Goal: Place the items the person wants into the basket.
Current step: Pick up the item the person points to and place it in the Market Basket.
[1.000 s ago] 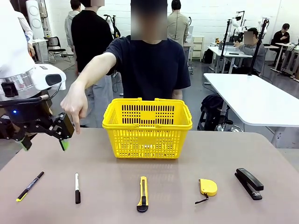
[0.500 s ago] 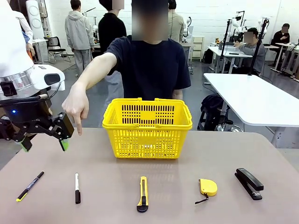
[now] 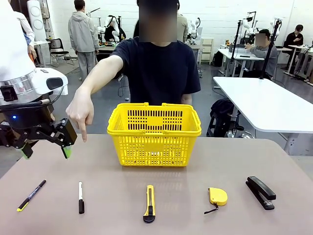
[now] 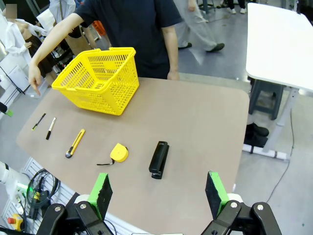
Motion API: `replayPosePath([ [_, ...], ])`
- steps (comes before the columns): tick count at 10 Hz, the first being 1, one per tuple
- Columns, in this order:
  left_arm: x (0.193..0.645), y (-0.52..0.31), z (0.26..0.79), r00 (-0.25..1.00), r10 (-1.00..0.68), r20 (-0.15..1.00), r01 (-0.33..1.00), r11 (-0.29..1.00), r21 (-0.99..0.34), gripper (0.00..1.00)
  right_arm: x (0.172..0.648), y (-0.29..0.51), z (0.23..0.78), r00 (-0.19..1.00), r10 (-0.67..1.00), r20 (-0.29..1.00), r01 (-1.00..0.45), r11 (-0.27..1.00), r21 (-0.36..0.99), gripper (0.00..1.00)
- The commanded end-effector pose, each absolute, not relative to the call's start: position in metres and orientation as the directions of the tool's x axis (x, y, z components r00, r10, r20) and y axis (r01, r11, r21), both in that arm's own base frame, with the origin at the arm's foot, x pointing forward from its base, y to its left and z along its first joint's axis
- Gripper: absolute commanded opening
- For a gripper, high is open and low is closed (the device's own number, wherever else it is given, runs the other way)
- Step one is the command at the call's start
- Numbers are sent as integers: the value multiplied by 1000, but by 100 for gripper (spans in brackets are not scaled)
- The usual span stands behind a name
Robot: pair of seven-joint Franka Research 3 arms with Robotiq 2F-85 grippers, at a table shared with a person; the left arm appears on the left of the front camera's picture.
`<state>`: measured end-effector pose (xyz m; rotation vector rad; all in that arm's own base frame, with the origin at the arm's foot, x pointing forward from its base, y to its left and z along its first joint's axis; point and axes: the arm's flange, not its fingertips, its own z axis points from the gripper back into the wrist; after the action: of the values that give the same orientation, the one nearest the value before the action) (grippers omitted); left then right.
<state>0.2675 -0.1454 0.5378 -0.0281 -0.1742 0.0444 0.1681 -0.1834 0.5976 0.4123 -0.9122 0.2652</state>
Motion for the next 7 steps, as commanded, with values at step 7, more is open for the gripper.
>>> replayPosePath([
  [7, 320, -149, 423, 940, 335, 61, -329, 940, -88, 100, 169, -184, 596, 587, 46, 809, -392, 890, 233, 100],
])
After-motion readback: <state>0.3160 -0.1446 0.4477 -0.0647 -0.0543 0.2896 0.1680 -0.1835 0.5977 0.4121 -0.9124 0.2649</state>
